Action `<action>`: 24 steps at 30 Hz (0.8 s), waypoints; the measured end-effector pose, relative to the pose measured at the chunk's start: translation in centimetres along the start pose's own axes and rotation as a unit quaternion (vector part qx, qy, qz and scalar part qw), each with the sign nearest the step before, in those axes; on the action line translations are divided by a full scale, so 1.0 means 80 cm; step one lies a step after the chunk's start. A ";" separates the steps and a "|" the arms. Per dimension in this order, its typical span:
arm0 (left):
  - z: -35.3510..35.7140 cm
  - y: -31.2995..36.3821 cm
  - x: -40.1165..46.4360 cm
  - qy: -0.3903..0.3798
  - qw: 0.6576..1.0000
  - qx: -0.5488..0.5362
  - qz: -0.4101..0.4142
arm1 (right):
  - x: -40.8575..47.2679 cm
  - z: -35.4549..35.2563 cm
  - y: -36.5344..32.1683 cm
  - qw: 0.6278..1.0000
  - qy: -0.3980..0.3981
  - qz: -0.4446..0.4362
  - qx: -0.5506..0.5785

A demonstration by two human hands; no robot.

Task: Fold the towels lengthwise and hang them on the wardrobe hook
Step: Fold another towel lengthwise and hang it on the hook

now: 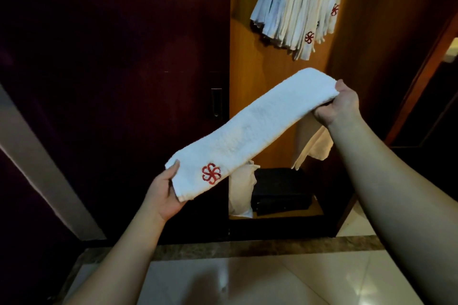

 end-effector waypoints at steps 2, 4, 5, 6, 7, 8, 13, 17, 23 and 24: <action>-0.008 -0.007 0.010 0.040 0.998 0.038 -0.006 | 0.003 -0.008 -0.006 1.000 0.023 -0.006 0.000; -0.020 -0.011 0.021 0.087 0.994 0.065 -0.012 | 0.009 -0.018 -0.012 0.999 0.048 -0.007 -0.003; -0.024 -0.012 0.024 0.107 0.991 0.074 -0.014 | 0.013 -0.023 -0.017 0.998 0.059 -0.010 -0.007; -0.025 -0.013 0.026 0.126 0.989 0.081 -0.018 | 0.016 -0.027 -0.020 0.998 0.068 -0.012 -0.012; -0.025 -0.017 0.030 0.140 0.986 0.086 -0.022 | 0.019 -0.031 -0.024 0.997 0.072 -0.012 -0.015; -0.024 -0.020 0.032 0.152 0.984 0.091 -0.026 | 0.020 -0.033 -0.029 0.997 0.076 -0.010 -0.015; -0.023 -0.040 0.053 0.209 0.959 0.189 -0.034 | 0.022 -0.043 -0.055 0.994 0.102 -0.023 -0.008; -0.016 -0.061 0.082 0.205 0.942 0.263 -0.046 | 0.016 -0.036 -0.067 0.994 0.105 -0.030 -0.018; 0.024 -0.082 0.124 0.194 0.921 0.332 -0.064 | 0.010 0.012 -0.073 0.997 0.018 -0.064 -0.027; 0.037 -0.085 0.128 0.184 0.917 0.347 -0.068 | 0.012 0.024 -0.076 0.997 -0.002 -0.070 -0.032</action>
Point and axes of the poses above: each hand's wrist, its own x-axis towards the middle knuckle, its own z-axis out of the palm, y = z × x, the point moved 9 cm from there along x, towards the middle knuckle, and after that the axes turned 12 degrees about y, right-handed, at the moved point
